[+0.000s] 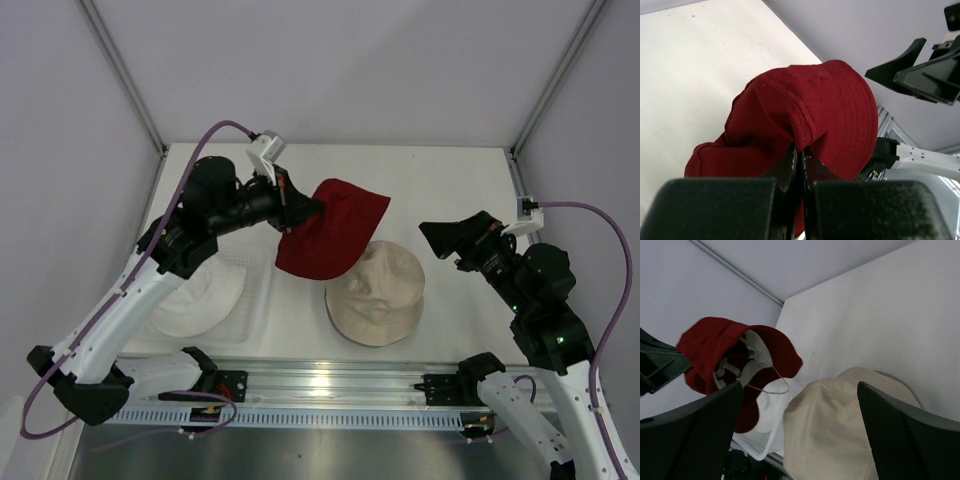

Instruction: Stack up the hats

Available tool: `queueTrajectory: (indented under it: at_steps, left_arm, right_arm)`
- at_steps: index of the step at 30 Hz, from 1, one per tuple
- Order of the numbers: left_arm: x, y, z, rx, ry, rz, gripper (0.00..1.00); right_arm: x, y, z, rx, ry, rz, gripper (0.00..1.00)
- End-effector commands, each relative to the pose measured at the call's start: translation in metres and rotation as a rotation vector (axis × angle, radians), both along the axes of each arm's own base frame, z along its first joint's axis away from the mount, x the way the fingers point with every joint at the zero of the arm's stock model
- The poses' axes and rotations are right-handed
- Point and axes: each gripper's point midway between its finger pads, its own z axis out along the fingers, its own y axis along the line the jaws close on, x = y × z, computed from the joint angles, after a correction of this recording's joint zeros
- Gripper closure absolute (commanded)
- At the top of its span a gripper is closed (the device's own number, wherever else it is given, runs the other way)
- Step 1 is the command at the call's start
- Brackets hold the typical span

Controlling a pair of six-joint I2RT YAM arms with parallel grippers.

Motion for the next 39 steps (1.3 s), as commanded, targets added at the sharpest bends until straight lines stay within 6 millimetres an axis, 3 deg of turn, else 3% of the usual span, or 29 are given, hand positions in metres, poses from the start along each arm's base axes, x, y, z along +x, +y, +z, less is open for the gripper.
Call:
queueTrajectory:
  at_steps: [1,7,12,18,25,30,31,32,34,35,36,39]
  left_arm:
    - [-0.006,-0.020,0.048,-0.056,-0.168,-0.028,0.99]
    - [-0.022,-0.056,0.040,-0.043,-0.146,-0.141,0.99]
    - [-0.033,-0.086,0.013,0.032,-0.105,-0.219,0.99]
    - [-0.046,-0.103,-0.002,0.056,-0.058,-0.286,0.99]
    - [-0.065,-0.118,-0.004,0.052,-0.041,-0.342,0.99]
    - [-0.071,-0.124,-0.007,0.050,-0.020,-0.360,0.99]
    - [-0.072,-0.125,-0.010,0.054,-0.016,-0.364,0.99]
    - [-0.071,-0.126,-0.012,0.058,-0.013,-0.363,0.99]
    - [-0.070,-0.128,-0.015,0.068,-0.008,-0.359,0.99]
    - [-0.069,-0.128,-0.017,0.072,-0.004,-0.353,0.99]
    - [-0.069,-0.129,-0.020,0.081,0.002,-0.350,0.99]
    - [-0.069,-0.129,-0.023,0.088,0.009,-0.339,0.99]
  right_arm:
    - [-0.015,0.003,0.023,0.107,0.008,0.024,0.01]
    - [-0.016,0.002,0.013,0.130,0.045,0.011,0.00]
    - [-0.026,0.001,0.022,0.171,0.013,0.027,0.01]
    - [-0.034,-0.008,0.023,0.217,-0.002,-0.013,0.01]
    - [-0.031,0.017,0.003,0.316,0.084,0.101,0.01]
    - [-0.027,0.015,-0.010,0.291,0.125,0.069,0.08]
    - [-0.027,0.013,-0.011,0.289,0.121,0.063,0.11]
    - [-0.030,0.011,-0.010,0.292,0.110,0.057,0.24]
    - [-0.031,0.006,-0.008,0.301,0.091,0.031,0.41]
    - [-0.035,0.002,-0.008,0.302,0.083,0.023,0.66]
    - [-0.036,-0.001,-0.007,0.292,0.074,0.010,0.77]
    - [-0.042,-0.005,-0.018,0.264,0.107,-0.005,0.98]
